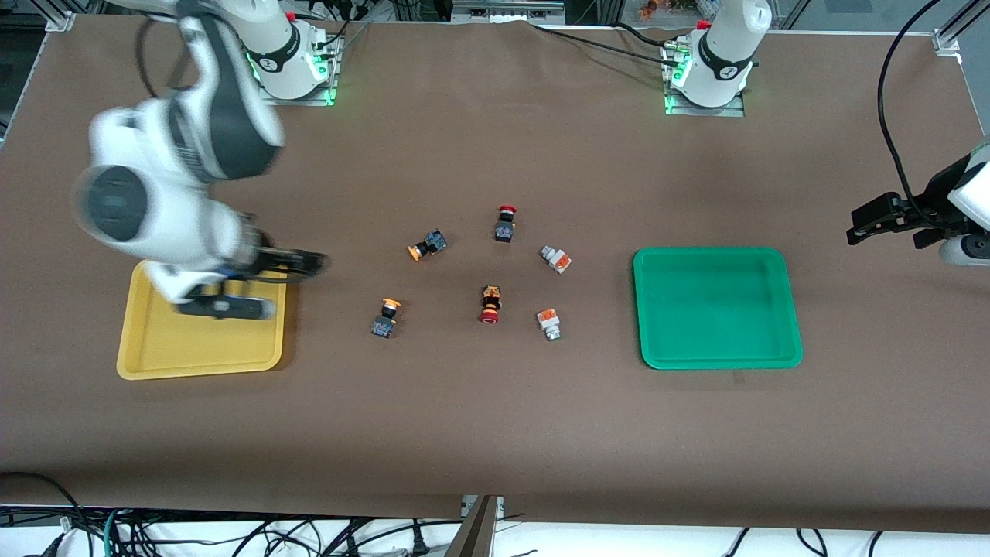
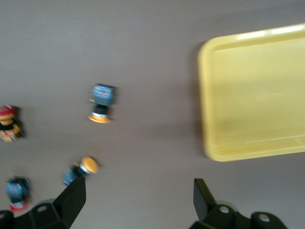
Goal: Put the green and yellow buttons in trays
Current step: 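Reach the right gripper down and grasp a yellow-capped button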
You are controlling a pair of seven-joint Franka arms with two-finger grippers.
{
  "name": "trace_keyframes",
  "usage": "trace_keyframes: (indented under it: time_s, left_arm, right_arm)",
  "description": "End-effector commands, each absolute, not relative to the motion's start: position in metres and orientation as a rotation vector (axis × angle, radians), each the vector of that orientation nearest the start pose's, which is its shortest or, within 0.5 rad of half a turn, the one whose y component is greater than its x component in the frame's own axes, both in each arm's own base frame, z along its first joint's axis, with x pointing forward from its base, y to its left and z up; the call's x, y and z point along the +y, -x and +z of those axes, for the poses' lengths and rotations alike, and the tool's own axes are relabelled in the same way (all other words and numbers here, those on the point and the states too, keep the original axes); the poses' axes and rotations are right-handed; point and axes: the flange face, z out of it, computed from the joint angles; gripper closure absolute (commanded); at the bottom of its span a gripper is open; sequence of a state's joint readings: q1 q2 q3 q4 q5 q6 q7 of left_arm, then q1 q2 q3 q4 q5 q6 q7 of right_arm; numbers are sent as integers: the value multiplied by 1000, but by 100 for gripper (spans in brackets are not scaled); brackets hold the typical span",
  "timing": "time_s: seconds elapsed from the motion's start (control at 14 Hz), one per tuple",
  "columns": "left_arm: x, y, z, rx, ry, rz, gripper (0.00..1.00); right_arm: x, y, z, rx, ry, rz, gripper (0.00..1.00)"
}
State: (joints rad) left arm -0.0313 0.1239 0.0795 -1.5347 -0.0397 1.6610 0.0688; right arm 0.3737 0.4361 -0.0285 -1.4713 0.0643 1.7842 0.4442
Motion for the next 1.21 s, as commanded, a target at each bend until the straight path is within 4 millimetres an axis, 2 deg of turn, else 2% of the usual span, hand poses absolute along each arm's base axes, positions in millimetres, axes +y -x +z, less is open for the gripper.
trace_keyframes:
  time_s: [0.0, 0.21, 0.43, 0.64, 0.79, 0.86, 0.93, 1.14]
  left_arm:
    - [19, -605, 579, 57, 3171, -14, 0]
    - [20, -605, 578, 54, 3170, -9, 0]
    - [20, -605, 578, 57, 3170, -9, 0]
    - [20, -606, 578, 54, 3171, -11, 0]
    - [14, -612, 570, 68, 3171, -1, 0]
    - [11, -623, 567, 76, 3170, -16, 0]
    - [5, -634, 558, 91, 3170, -6, 0]
    - [-35, -660, 518, 178, 3176, 53, 0]
  right_arm:
    - [285, -620, 378, 370, 3128, 180, 0]
    - [314, -587, 324, 574, 3122, 194, 0]
    - [354, -535, 277, 843, 3092, 184, 0]
    - [374, -508, 257, 977, 3066, 174, 0]
    - [374, -493, 238, 1060, 3036, 151, 0]
    - [373, -488, 229, 1074, 3027, 144, 0]
    - [376, -482, 224, 1075, 3017, 129, 0]
    - [381, -478, 212, 1105, 2974, 85, 0]
